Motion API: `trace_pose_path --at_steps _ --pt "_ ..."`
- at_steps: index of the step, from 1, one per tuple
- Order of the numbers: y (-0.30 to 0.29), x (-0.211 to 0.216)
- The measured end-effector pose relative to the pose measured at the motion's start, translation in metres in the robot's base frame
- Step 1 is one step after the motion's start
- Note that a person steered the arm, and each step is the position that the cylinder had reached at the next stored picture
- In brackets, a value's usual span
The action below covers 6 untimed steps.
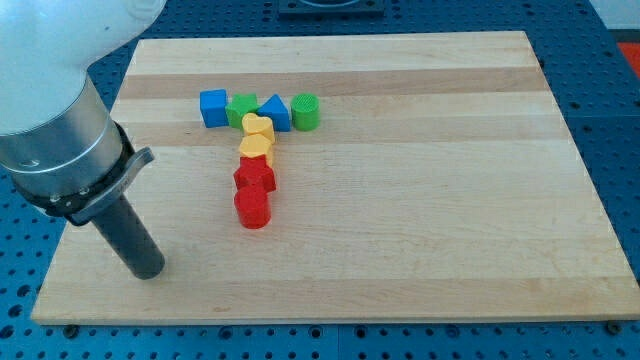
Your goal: Move the red circle to the center
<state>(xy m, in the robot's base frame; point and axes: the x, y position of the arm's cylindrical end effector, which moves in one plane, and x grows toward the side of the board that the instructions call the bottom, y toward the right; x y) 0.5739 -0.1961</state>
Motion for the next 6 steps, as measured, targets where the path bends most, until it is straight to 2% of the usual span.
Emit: trace_pose_path --at_steps 1,2,6 --pt "-0.015 -0.01" --pt "-0.016 -0.044" --pt "0.165 -0.068"
